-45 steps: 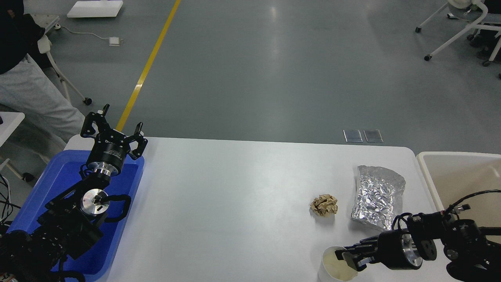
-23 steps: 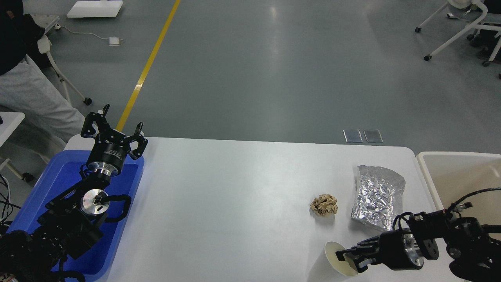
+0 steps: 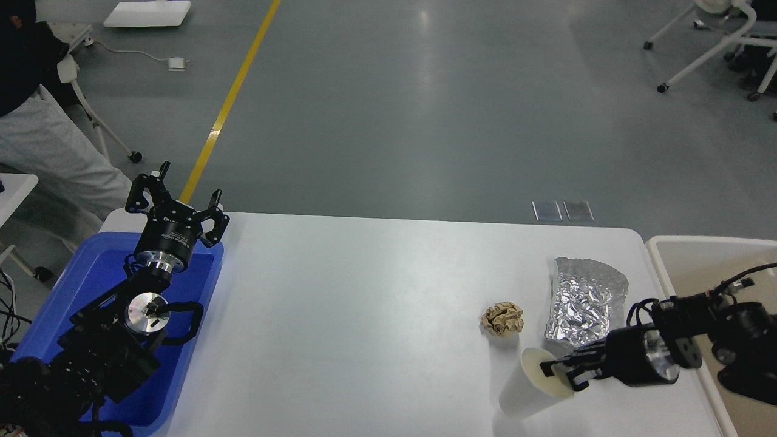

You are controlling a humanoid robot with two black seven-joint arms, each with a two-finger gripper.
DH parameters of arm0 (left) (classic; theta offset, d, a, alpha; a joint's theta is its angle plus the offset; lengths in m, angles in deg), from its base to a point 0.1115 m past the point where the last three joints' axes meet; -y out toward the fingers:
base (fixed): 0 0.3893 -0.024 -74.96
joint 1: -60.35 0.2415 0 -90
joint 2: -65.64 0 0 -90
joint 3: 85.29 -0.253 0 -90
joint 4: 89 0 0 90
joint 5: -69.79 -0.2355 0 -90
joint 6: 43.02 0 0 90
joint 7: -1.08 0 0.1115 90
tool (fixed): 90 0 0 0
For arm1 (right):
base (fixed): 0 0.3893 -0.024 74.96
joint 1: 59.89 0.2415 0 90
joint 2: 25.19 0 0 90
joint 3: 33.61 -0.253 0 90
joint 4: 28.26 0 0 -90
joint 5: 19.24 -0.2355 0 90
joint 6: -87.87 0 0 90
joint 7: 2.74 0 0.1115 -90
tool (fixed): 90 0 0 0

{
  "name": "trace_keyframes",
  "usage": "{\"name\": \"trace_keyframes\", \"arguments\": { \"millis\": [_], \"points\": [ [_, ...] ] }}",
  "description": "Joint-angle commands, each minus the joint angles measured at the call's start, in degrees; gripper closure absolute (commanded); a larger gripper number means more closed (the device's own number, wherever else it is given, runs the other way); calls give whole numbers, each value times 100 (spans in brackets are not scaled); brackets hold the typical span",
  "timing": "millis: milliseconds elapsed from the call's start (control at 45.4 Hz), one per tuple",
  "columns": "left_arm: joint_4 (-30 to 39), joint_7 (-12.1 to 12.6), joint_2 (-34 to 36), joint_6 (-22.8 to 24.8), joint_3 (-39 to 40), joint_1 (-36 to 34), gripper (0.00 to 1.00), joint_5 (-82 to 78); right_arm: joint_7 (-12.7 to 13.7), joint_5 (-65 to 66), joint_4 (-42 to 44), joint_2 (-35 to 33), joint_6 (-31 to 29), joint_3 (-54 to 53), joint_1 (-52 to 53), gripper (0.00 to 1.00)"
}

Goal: Tidy desktop
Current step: 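Lift the cup with the right gripper and carry it over the white bin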

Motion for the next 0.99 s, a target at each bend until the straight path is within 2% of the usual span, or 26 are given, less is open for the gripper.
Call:
{"name": "trace_keyframes", "arguments": {
  "millis": [0, 418, 969],
  "points": [
    [0, 0, 3, -1, 7, 1, 0, 0, -7, -446, -192, -570, -1102, -56, 1320, 100],
    [0, 0, 3, -1, 7, 1, 0, 0, -25, -912, -377, -1528, -2157, -73, 2867, 100],
    [0, 0, 3, -9, -2, 1, 0, 0, 28, -1324, -324, -2091, -2122, -161, 2938, 100]
  ]
}}
